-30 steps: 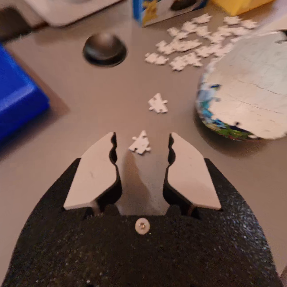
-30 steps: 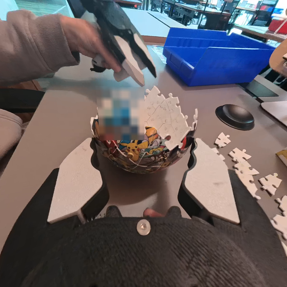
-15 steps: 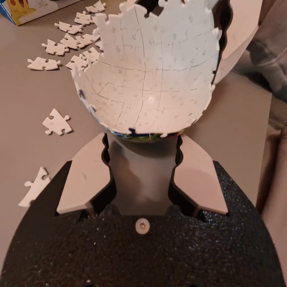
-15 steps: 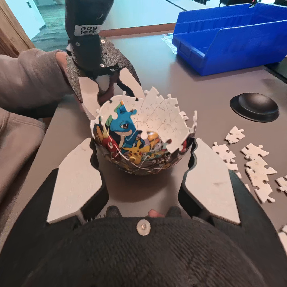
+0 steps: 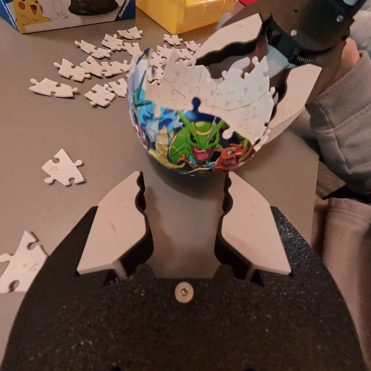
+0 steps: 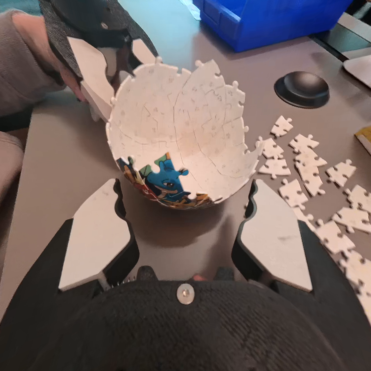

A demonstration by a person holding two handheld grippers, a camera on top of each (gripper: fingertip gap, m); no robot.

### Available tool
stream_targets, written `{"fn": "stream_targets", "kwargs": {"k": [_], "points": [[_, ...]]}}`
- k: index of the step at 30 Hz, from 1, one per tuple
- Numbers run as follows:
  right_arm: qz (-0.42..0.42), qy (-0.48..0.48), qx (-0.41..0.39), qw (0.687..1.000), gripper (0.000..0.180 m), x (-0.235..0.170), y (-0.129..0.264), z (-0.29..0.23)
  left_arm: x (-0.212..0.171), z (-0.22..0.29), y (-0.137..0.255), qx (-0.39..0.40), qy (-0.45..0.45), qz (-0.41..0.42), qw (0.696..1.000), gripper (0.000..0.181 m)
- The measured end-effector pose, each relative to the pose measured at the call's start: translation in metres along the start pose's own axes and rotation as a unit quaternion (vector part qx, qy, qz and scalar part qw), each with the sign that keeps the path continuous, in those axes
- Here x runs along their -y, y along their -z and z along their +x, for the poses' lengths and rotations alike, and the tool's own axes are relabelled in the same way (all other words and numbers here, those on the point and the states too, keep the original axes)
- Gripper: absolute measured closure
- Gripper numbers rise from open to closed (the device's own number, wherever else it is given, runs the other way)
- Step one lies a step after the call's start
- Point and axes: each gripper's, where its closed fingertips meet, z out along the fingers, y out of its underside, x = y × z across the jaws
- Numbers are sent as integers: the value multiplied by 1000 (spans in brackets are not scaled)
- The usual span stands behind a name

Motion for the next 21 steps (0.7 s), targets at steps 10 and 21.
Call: {"fn": "stream_targets", "kwargs": {"k": [10,21], "points": [[-45,16,-142,989,50,-16,-15,4,0,3,-5,-7,0,-13,1000,104],[-13,90,-62,994,52,6,-21,7,-8,6,7,7,-53,-33,998,103]]}}
